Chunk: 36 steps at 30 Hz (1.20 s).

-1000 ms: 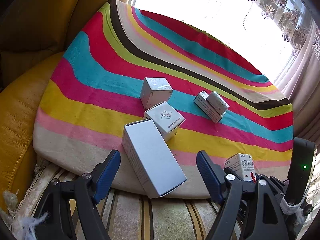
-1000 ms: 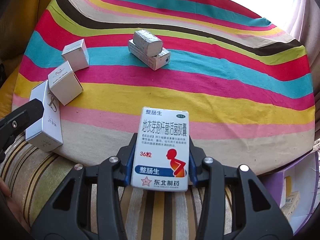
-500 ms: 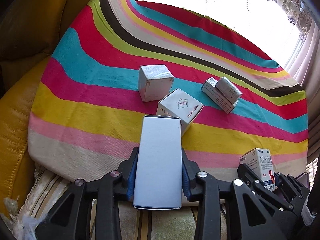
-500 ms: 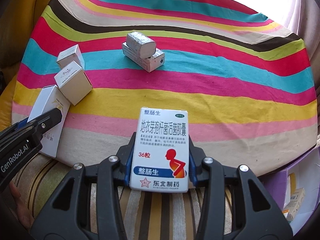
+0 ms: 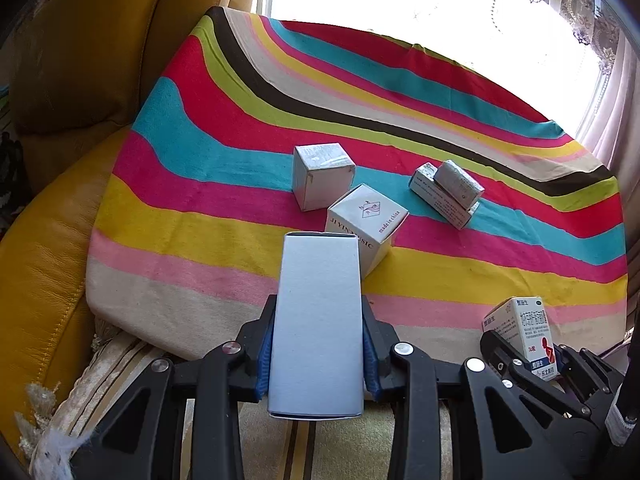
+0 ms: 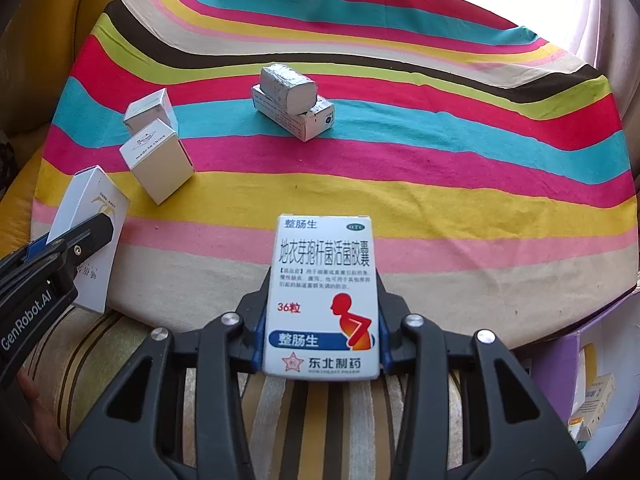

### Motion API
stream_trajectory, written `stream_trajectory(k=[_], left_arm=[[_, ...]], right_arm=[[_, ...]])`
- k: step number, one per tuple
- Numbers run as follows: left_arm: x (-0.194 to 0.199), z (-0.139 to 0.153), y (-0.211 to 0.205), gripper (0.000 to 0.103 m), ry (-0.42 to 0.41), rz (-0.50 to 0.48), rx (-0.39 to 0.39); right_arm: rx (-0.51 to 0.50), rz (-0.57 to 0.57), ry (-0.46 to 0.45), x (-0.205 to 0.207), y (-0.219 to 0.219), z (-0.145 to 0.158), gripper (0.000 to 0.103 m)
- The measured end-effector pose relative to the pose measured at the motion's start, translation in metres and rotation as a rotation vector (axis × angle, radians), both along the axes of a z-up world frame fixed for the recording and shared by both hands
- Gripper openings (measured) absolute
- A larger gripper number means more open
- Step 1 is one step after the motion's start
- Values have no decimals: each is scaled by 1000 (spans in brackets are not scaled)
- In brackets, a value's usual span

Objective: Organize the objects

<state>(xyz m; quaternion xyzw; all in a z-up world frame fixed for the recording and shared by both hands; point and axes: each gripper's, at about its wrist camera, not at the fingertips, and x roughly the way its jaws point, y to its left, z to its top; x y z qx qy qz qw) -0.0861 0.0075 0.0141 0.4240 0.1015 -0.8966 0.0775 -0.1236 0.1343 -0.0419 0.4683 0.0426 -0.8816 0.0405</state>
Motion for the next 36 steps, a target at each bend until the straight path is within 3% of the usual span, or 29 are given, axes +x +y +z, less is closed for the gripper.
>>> stream_trajectory(k=[6, 15, 28, 36], left_arm=[[14, 9, 7, 37, 36, -6, -18], [32, 19, 26, 37, 100, -81, 14], [43, 26, 87, 37, 151, -338, 93], [48, 32, 121, 37, 156, -437, 110]], right_arm=[[-14, 0, 29, 9, 4, 8, 44], [-71, -36, 45, 26, 28, 19, 44], [-170, -133, 49, 61, 96, 32, 44], [-207, -204, 62, 85, 146, 37, 45]])
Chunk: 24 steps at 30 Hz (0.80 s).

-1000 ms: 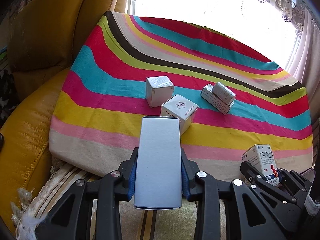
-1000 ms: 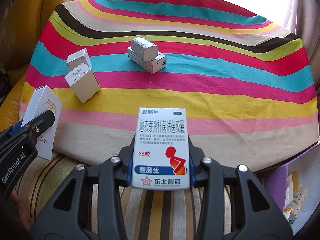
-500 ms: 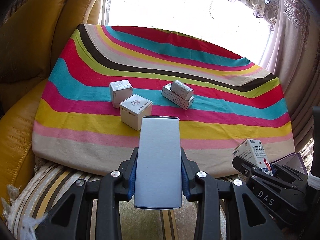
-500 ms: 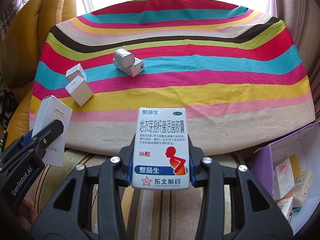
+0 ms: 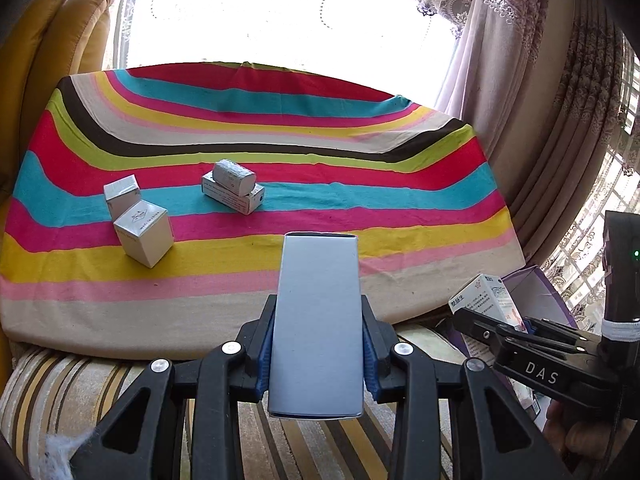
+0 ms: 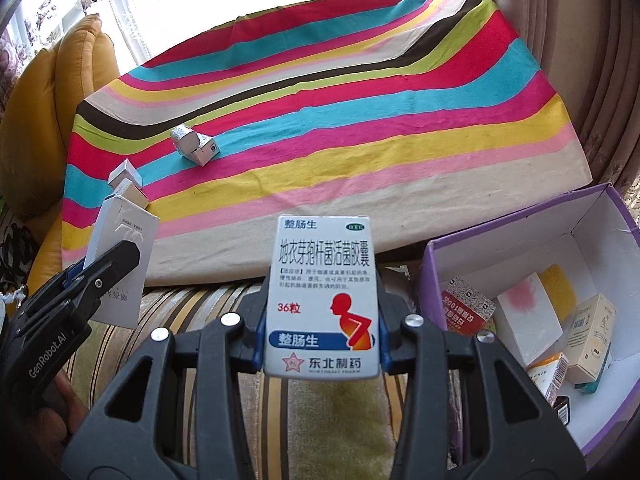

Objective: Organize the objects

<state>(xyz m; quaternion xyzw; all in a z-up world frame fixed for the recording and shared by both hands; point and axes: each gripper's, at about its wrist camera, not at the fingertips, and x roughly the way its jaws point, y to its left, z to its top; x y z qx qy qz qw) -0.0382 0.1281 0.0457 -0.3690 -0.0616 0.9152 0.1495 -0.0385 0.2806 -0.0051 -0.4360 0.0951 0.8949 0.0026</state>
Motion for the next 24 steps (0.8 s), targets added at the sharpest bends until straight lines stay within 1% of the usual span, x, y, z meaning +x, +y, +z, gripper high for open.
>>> stream_trajectory(k=[5, 10, 12, 17, 24], left_arm=[[2, 3, 33, 37, -1, -106, -6], [4, 6, 78, 37, -6, -253, -9], [4, 7, 93, 37, -8, -295, -4], [6, 9, 136, 37, -6, -396, -48], [17, 10, 181, 37, 8, -496, -97]], right_arm=[[-3, -62, 10, 17, 35, 4, 45], [8, -142, 10, 35, 73, 2, 45], [12, -178, 1, 42, 89, 0, 45], [22, -262, -12, 61, 127, -6, 45], [28, -344, -38, 83, 165, -16, 45]])
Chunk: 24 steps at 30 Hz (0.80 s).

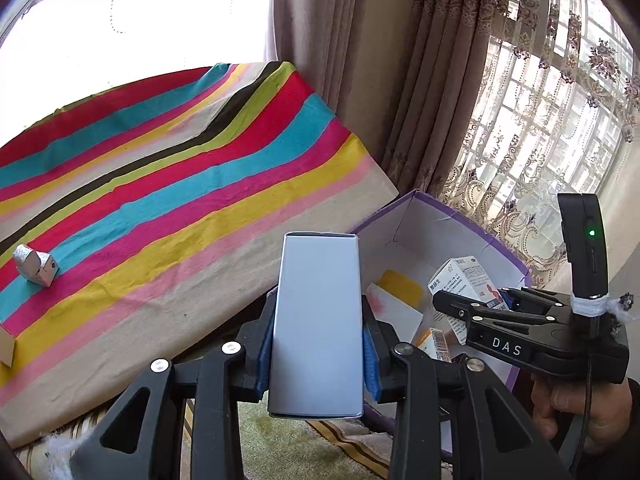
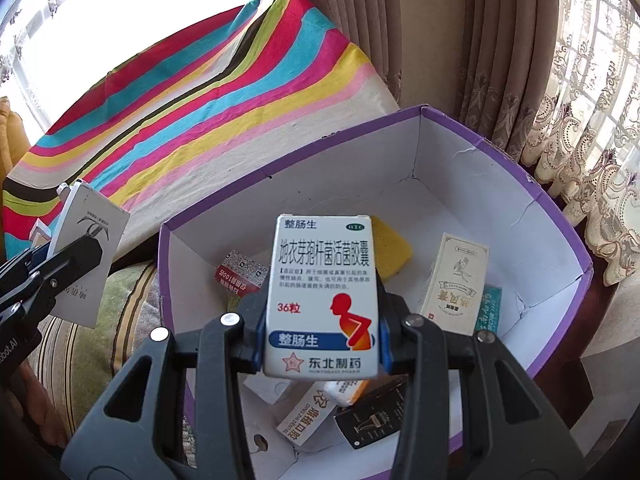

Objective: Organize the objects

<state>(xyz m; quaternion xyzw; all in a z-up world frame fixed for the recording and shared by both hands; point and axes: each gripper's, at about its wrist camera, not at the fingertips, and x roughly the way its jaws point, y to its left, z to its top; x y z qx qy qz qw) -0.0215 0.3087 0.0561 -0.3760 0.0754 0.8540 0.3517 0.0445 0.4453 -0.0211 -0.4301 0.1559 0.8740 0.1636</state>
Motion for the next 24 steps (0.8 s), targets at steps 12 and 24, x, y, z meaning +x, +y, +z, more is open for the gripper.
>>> stream_trajectory(k=[12, 24], left_arm=[[4, 0, 22, 62, 24, 17, -61], [-23, -5, -59, 65, 13, 369, -116]], right_arm=[[20, -67, -22, 11, 21, 0, 54], [16, 36, -11, -5, -20, 5, 55]])
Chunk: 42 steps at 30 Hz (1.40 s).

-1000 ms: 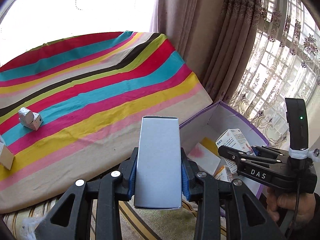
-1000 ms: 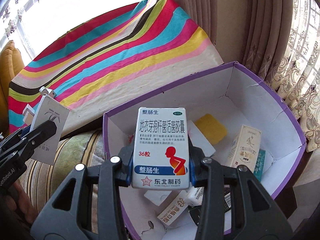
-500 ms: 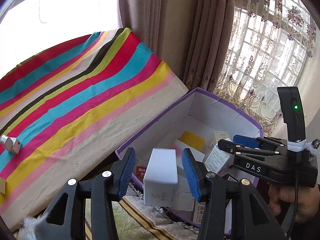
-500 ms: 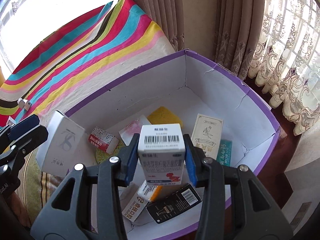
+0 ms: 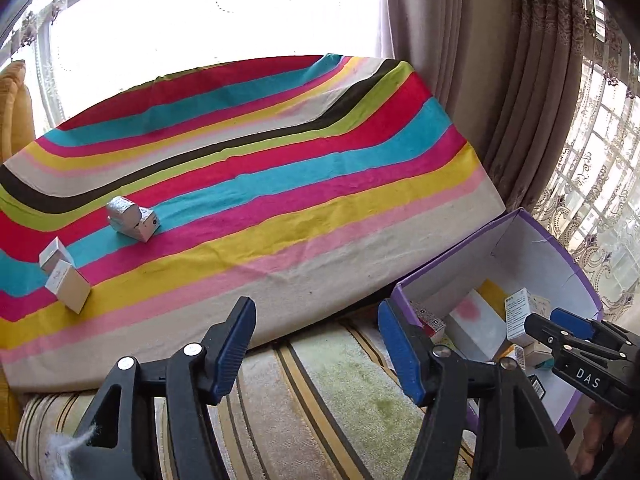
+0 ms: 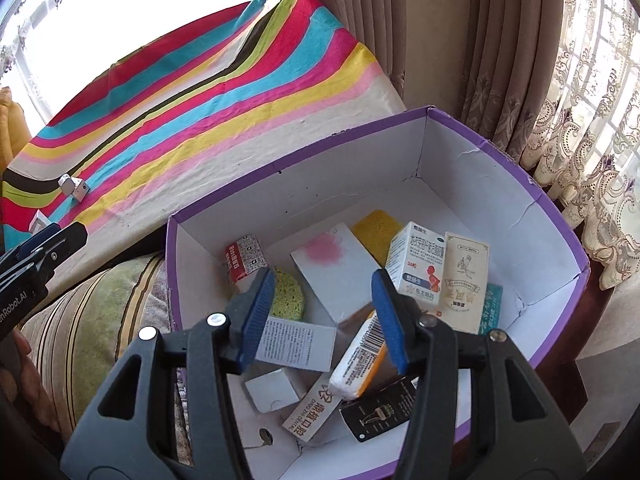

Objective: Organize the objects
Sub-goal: 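Open both tools to drop the two boxes into the purple box, then move both open tools back from the purple box to the cloth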

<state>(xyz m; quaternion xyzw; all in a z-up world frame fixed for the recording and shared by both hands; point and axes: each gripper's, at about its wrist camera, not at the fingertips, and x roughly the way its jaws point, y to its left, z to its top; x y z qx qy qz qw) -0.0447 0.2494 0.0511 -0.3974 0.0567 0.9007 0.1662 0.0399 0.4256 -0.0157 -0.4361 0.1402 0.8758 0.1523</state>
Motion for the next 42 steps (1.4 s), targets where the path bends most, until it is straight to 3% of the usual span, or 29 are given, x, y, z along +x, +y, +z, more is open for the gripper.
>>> stream_trajectory(k=[9, 27, 42], left_arm=[[-4, -5, -49, 65, 1, 116, 2], [-8, -13, -104, 65, -28, 219, 41], [-14, -26, -177, 65, -69, 355, 109]], right_arm=[[-1, 79, 8, -18, -34, 6, 55], [44, 220, -12, -49, -106, 16, 55], [153, 333, -71, -87, -184, 8, 59]])
